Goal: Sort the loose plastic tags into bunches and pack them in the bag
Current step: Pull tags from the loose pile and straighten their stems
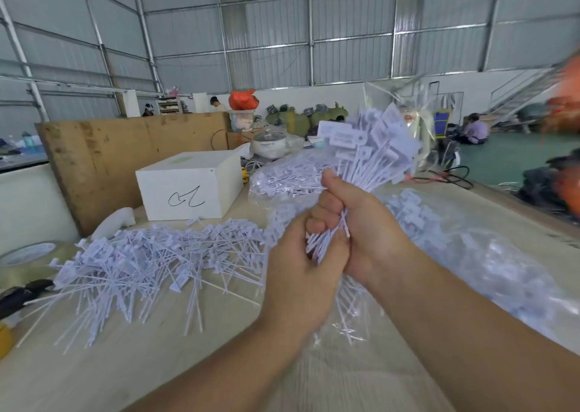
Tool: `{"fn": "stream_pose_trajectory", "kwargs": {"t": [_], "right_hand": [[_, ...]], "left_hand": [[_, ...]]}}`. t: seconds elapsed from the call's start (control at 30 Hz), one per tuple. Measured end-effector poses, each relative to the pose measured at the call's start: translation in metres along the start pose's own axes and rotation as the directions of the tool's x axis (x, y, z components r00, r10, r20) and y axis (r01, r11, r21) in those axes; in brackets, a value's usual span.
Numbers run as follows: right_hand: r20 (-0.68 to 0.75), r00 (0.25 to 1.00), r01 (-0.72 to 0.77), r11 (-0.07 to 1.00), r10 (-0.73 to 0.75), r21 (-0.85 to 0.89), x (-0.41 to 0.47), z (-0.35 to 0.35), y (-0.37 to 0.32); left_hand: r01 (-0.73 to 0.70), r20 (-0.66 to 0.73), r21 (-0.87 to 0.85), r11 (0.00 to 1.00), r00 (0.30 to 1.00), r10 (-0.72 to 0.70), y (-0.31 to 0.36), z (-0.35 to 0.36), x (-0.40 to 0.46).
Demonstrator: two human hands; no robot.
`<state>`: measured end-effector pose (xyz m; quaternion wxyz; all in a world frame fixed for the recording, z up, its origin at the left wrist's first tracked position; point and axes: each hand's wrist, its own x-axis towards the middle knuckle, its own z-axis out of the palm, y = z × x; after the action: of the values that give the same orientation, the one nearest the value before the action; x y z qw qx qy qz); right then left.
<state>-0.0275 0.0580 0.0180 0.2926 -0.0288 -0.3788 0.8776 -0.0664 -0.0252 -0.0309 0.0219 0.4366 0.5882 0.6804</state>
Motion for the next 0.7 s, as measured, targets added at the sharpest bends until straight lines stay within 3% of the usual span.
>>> {"fn": "stream_pose_trajectory", "kwargs": {"t": [0.13,0.2,0.33,0.4,0.47,0.53,0.6,0.63,0.7], "right_hand": [[-0.084,0.995,-0.057,0.993,0.048,-0.106,-0.019,-0.015,-0.028],[-0.118,0.989,-0.098,0.988,0.083,-0.122,-0.026,-0.024,-0.031],[-0.146,0.985,0.073,0.985,-0.096,-0.157,-0.027,-0.039,-0.021],[-0.167,0.966,0.154,0.96,-0.196,-0.232,-0.025,-0.046,-0.014],[-0.237,0.954,0.123,0.961,-0.183,-0.246,-0.022,-0.054,-0.011],[-0.31,0.943,0.036,0.963,-0.121,-0.266,-0.02,-0.061,-0.012],[-0.3,0.948,-0.021,0.924,-0.103,-0.381,-0.022,-0.066,-0.018],[-0.274,0.958,-0.049,0.897,-0.082,-0.44,-0.024,-0.067,-0.023],[-0.205,0.979,-0.103,0.841,-0.01,-0.532,-0.029,-0.068,-0.032]], "left_hand": [[0.065,0.051,-0.03,0.997,0.997,-0.063,0.014,0.022,-0.006],[0.112,-0.014,-0.085,0.99,0.993,-0.114,0.018,0.038,-0.009],[0.208,-0.179,-0.189,0.96,0.954,-0.242,0.01,0.062,-0.005],[0.286,-0.149,-0.169,0.943,0.938,-0.311,0.002,0.068,-0.004],[0.362,-0.035,-0.127,0.923,0.929,-0.369,-0.005,0.066,-0.004],[0.25,0.114,0.115,0.961,0.958,-0.262,-0.014,0.053,-0.002],[-0.03,0.204,0.438,0.899,0.977,-0.067,-0.022,0.034,0.006],[-0.089,0.206,0.534,0.841,0.978,-0.027,-0.025,0.026,0.011],[-0.093,0.249,0.625,0.775,0.965,-0.085,-0.03,0.013,0.017]]}}
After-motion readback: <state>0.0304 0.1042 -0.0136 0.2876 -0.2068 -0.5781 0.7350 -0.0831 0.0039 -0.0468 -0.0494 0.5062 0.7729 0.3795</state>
